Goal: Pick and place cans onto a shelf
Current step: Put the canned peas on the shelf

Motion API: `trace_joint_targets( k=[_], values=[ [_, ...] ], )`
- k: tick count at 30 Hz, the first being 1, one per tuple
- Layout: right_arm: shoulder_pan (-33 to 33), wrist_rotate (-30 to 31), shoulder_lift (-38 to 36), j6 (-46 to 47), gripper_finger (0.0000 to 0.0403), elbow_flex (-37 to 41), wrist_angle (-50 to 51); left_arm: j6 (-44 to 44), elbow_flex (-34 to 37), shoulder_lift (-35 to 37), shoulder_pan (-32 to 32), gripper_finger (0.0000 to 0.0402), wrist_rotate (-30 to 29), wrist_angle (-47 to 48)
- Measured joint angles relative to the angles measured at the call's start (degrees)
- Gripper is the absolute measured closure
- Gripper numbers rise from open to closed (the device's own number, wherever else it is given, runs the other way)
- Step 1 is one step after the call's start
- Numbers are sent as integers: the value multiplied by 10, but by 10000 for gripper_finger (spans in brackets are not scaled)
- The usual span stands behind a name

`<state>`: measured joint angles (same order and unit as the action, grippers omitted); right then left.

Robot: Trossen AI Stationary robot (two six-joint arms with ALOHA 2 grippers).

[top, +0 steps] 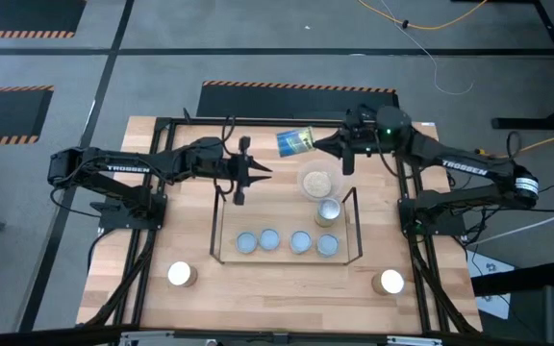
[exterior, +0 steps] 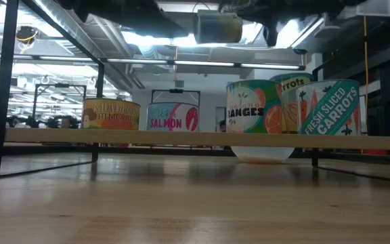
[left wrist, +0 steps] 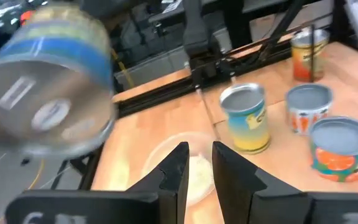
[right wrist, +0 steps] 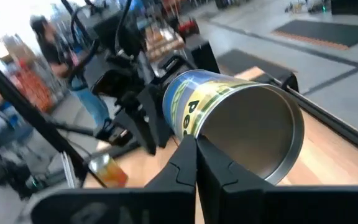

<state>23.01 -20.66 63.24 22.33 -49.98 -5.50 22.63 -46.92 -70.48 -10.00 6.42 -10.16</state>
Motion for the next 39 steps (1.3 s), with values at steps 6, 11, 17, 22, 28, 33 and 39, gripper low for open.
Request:
trace_joint_targets(
  k=[6,11,17,22,28,33,39],
  values=[
    [-21,38,1,-90,403,-124,229,-1,0,0,0,347,-85,6],
    [-51,75,17,-110,403,-204,358,-2,0,0,0,355,-199,6],
    [-94,100,63,-125,403,-276,439,-2,0,0,0,364,-323,7],
    [-127,113,126,-151,403,-320,481,-2,0,0,0,369,-370,7],
    [-165,92,205,-180,403,-345,483,-2,0,0,0,365,-372,13],
    [-189,61,249,-184,403,-346,493,-15,0,0,0,370,-373,30],
    [-211,60,282,-185,403,-346,549,-16,0,0,0,376,-373,49]
  ],
)
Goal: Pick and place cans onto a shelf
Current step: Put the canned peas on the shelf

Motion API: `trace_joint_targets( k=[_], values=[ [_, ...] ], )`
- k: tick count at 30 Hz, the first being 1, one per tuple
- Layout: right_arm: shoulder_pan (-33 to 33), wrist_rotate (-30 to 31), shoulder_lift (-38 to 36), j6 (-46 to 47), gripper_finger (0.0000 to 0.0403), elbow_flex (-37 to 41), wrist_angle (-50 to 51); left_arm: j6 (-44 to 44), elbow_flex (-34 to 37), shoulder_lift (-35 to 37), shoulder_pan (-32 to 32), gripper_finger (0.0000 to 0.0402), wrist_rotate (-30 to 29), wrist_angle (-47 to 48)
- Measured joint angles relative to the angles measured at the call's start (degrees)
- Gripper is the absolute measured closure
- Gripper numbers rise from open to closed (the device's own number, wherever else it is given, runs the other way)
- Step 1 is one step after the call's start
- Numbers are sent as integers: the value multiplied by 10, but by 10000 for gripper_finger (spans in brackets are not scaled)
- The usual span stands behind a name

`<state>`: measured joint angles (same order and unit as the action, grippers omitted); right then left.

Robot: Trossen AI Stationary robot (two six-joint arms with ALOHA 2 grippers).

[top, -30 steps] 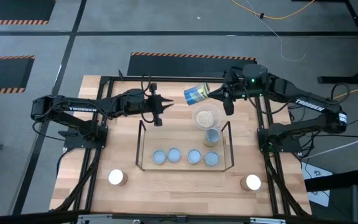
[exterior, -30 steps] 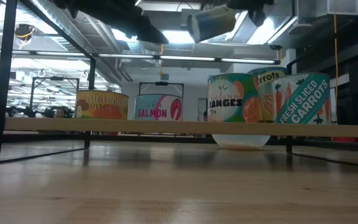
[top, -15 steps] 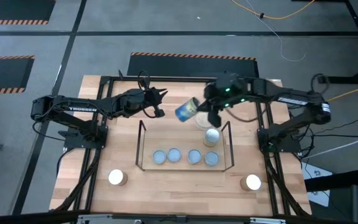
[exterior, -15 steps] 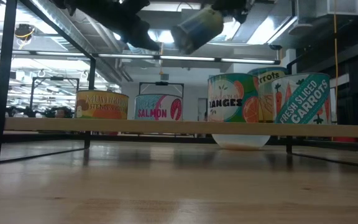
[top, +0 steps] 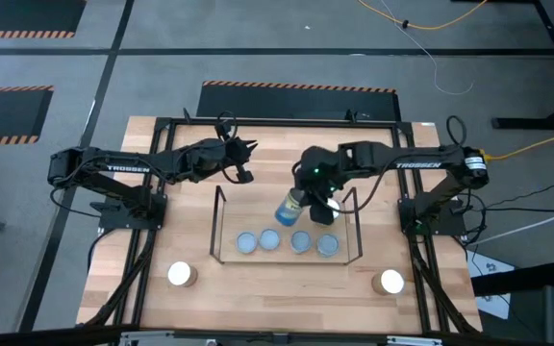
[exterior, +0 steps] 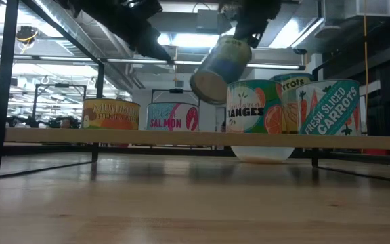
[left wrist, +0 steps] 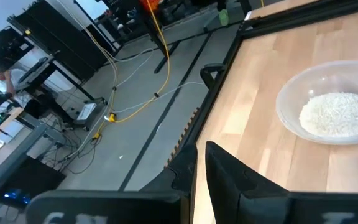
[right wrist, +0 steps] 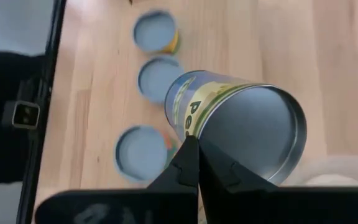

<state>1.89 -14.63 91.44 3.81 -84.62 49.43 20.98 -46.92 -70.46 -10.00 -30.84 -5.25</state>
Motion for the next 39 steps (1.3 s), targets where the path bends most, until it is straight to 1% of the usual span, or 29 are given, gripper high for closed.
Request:
trace_joint_targets(
  k=[3,7,10,23,39],
  values=[
    [-10,12,9,-10,403,0,7,0,0,0,0,373,0,1],
    [-25,78,15,-36,403,0,32,-1,0,0,0,373,0,1],
    [-33,103,22,-43,403,0,53,-1,0,0,0,377,0,1],
    [-56,101,26,-43,403,7,44,0,0,0,0,396,3,1],
    [-59,101,25,-40,403,49,33,0,0,0,0,398,3,1]
  ],
)
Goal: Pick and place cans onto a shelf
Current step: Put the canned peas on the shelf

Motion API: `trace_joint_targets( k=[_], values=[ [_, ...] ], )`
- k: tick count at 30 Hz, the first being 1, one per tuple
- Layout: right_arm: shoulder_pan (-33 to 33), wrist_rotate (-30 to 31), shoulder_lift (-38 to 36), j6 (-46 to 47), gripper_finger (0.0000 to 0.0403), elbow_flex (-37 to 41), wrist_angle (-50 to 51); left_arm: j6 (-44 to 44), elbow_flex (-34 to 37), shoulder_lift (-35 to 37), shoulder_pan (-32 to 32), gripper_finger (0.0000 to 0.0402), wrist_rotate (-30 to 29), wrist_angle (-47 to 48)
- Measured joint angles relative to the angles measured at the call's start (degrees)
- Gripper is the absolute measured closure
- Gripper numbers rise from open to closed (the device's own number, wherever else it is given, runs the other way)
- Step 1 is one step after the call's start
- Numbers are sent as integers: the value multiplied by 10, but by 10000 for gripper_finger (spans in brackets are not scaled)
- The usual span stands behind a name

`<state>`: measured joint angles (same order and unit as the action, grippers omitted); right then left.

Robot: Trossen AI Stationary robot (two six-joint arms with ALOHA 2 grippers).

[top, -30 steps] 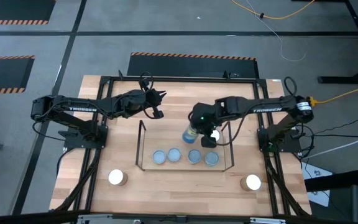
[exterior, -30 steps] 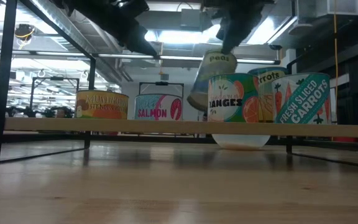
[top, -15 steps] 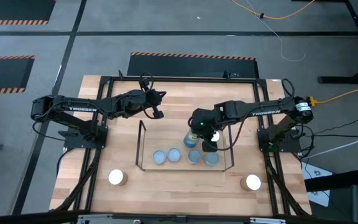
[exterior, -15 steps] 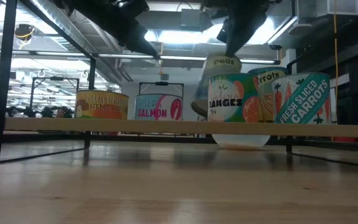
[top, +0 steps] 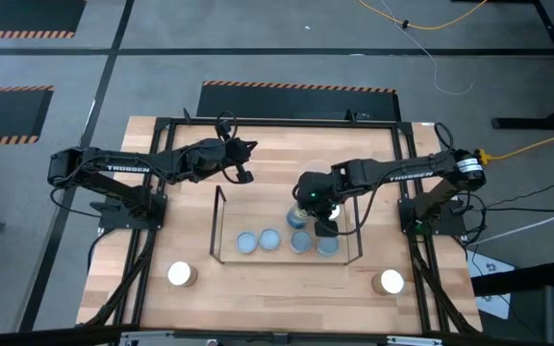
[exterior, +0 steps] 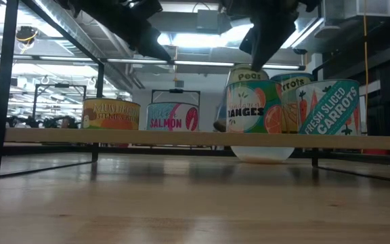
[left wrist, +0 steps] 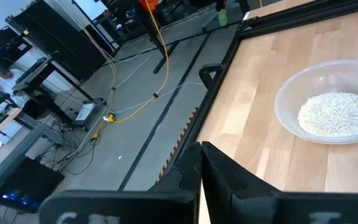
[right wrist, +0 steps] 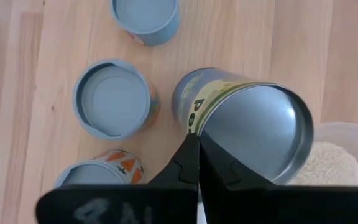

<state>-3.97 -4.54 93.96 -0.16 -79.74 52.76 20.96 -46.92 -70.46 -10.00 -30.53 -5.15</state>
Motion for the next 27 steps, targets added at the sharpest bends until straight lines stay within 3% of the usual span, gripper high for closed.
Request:
trace_joint_targets(
  k=[16,27],
  values=[
    [0,0,0,-3,402,13,-18,1,0,0,0,398,0,0],
    [0,-1,2,-1,380,13,-18,1,0,0,0,398,0,0]
  ],
)
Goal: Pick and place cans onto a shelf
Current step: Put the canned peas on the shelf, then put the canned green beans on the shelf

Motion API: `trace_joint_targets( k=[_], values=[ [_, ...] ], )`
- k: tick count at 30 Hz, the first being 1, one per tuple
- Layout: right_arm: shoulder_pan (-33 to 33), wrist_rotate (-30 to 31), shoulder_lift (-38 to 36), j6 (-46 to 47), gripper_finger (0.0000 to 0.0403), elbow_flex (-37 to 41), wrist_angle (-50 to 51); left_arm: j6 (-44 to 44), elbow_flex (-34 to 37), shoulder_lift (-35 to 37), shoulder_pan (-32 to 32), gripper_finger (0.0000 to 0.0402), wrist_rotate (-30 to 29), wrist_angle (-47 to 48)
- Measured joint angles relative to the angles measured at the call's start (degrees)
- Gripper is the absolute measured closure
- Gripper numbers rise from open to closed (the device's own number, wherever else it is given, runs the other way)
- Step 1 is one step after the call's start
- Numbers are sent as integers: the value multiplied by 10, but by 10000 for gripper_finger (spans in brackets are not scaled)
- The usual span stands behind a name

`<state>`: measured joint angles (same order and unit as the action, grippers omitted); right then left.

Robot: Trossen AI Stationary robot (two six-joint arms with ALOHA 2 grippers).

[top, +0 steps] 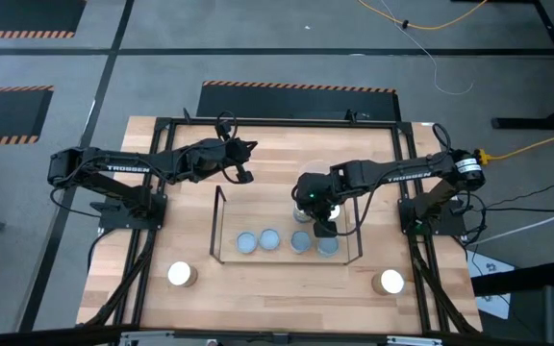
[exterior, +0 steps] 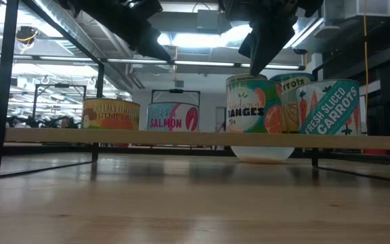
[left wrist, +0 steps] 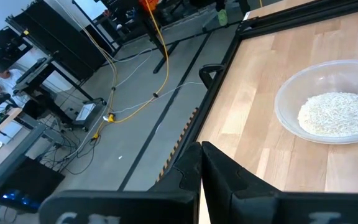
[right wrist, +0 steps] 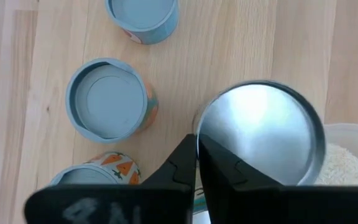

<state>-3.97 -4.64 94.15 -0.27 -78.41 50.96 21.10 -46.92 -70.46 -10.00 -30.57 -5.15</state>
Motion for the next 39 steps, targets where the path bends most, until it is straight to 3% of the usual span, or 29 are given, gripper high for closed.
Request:
trace_joint_targets(
  k=[19,30,39],
  values=[
    [0,-1,0,0,375,0,-9,0,0,0,0,398,0,0],
    [0,0,0,26,289,0,-25,-1,0,0,0,398,0,0],
    [0,-1,-2,10,279,-57,-1,0,0,0,0,398,1,0]
  ],
)
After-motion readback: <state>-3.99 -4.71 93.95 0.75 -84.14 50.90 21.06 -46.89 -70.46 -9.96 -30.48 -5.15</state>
